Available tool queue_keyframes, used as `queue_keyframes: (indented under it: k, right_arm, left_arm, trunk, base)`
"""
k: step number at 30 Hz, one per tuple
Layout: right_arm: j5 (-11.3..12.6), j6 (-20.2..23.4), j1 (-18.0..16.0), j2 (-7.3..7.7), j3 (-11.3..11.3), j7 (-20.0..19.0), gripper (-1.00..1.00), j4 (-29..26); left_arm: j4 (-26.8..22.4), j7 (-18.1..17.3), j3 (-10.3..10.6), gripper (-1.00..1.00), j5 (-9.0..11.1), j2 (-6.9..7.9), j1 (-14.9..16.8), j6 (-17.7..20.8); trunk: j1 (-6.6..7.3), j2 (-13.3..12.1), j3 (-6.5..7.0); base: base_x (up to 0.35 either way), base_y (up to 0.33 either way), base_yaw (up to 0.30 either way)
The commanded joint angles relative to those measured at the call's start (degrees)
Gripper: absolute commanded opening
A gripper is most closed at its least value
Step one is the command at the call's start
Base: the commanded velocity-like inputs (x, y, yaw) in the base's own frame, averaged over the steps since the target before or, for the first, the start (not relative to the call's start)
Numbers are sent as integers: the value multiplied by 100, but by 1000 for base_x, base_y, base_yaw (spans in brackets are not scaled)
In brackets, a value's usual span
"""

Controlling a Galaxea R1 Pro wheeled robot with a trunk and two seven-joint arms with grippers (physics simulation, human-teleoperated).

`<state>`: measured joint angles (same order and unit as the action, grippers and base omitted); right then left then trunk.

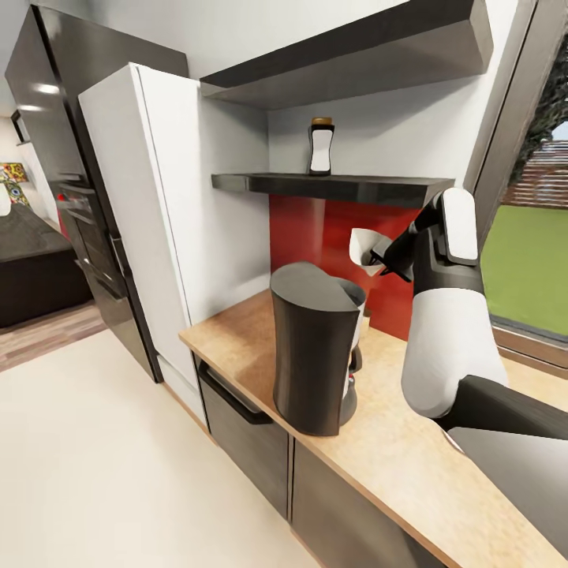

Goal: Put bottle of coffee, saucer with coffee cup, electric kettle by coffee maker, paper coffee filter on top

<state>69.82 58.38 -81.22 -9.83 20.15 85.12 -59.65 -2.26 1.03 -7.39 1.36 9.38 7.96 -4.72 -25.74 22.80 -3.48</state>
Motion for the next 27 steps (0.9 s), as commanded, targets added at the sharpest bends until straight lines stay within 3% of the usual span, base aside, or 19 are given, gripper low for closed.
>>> queue_keyframes:
  k: [1,15,27]
  right_arm:
    - [49,59,-8,-3,16,55,-100,-5]
    - [50,59,-8,-9,16,48,-100,-11]
    - [74,59,-8,-17,26,46,-100,4]
  left_arm:
    - [6,2,-21,100,11,-2,5,-20]
    - [6,11,-16,100,14,-15,5,-26]
    - [6,11,-24,100,14,-6,4,-29]
  trunk:
    - [-4,12,-4]
    - [-4,12,114]
    - [-4,12,122]
  base:
    - [0,0,0]
    - [-90,79,0]
    - [-7,5,0]
